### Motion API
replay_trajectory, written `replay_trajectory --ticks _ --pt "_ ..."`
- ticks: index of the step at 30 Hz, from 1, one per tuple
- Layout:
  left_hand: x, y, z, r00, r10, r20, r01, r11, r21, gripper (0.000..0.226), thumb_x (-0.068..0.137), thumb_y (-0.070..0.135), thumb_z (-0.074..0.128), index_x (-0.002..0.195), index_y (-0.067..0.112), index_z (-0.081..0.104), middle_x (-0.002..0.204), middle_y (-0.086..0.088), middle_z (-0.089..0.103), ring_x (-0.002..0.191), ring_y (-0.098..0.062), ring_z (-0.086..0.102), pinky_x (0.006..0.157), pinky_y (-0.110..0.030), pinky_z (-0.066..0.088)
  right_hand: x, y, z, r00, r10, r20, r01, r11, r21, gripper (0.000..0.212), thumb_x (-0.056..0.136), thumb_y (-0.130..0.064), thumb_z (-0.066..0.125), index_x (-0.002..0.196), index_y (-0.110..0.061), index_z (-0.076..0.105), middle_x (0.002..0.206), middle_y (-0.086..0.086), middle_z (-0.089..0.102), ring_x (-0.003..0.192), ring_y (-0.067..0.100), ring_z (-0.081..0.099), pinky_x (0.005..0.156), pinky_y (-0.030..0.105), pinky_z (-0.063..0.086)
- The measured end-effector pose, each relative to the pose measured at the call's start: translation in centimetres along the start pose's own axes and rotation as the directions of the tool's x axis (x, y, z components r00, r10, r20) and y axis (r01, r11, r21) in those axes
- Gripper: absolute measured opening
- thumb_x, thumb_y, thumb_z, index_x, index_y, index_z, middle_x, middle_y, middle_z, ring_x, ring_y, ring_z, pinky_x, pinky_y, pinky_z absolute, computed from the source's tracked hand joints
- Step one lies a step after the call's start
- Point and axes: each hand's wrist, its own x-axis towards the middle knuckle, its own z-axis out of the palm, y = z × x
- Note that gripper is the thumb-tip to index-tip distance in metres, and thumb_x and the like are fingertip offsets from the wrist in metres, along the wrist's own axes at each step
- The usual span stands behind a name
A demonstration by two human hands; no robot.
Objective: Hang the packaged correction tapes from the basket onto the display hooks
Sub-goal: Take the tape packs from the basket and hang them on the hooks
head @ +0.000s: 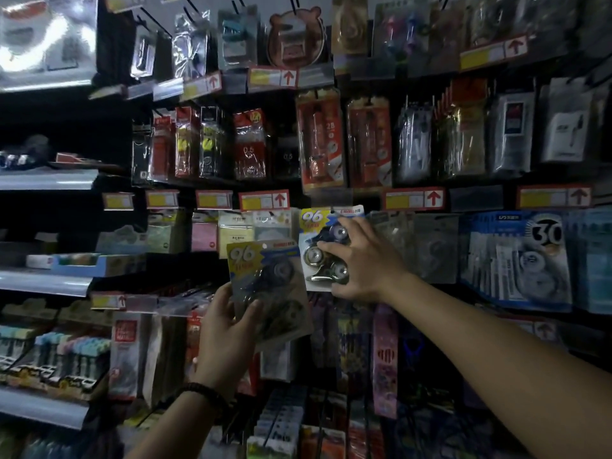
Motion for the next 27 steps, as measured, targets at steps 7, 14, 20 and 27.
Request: replay_trajectory --ticks 7,14,20,27 --pt "1.8 -0.2 0.3 1.0 -0.023 0.002 0.023 0.999 0.026 0.032 0.096 0.013 0.073 0.122 0.032 0.067 0.116 -0.001 0.077 0.108 -0.023 0.075 0.092 -0.055 0.063 2.3 0.1 1.7 0.976 0.083 0.201 -0.064 0.993 -0.1 0.084 0.082 -0.047 0.073 0.156 -0.037 0.035 0.173 0.017 -0.005 0.158 0.04 0.005 0.126 0.051 0.018" --pt "1.9 0.1 0.3 0.996 -0.085 0.017 0.086 0.994 -0.066 0.035 0.098 0.008 0.07 0.13 0.022 0.065 0.118 -0.005 0.077 0.107 -0.025 0.076 0.089 -0.049 0.064 1.3 -0.8 2.0 0.993 0.068 0.093 -0.071 0.997 0.023 0.059 0.094 -0.032 0.059 0.149 -0.016 0.046 0.166 0.021 0.024 0.154 0.038 0.022 0.123 0.051 0.03" --pt "2.0 0.0 1.5 0.991 -0.12 0.064 0.124 0.991 -0.06 0.03 0.098 0.008 0.071 0.123 0.025 0.071 0.117 -0.006 0.079 0.109 -0.026 0.076 0.095 -0.05 0.062 -3.0 -1.9 1.4 0.952 -0.233 -0.199 0.272 0.941 0.199 0.1 0.081 -0.074 0.064 0.158 -0.016 0.037 0.157 0.01 0.038 0.145 0.028 0.038 0.119 0.043 0.037" --pt "2.0 0.6 4.4 0.955 -0.203 0.218 0.238 0.96 -0.147 0.033 0.1 0.001 0.064 0.127 0.017 0.071 0.12 -0.015 0.078 0.112 -0.037 0.075 0.099 -0.061 0.058 -4.9 -1.7 0.9 0.976 -0.204 -0.077 0.218 0.928 0.303 0.117 0.074 -0.089 0.06 0.166 -0.029 0.019 0.175 0.002 0.0 0.159 0.026 0.01 0.126 0.052 0.024"
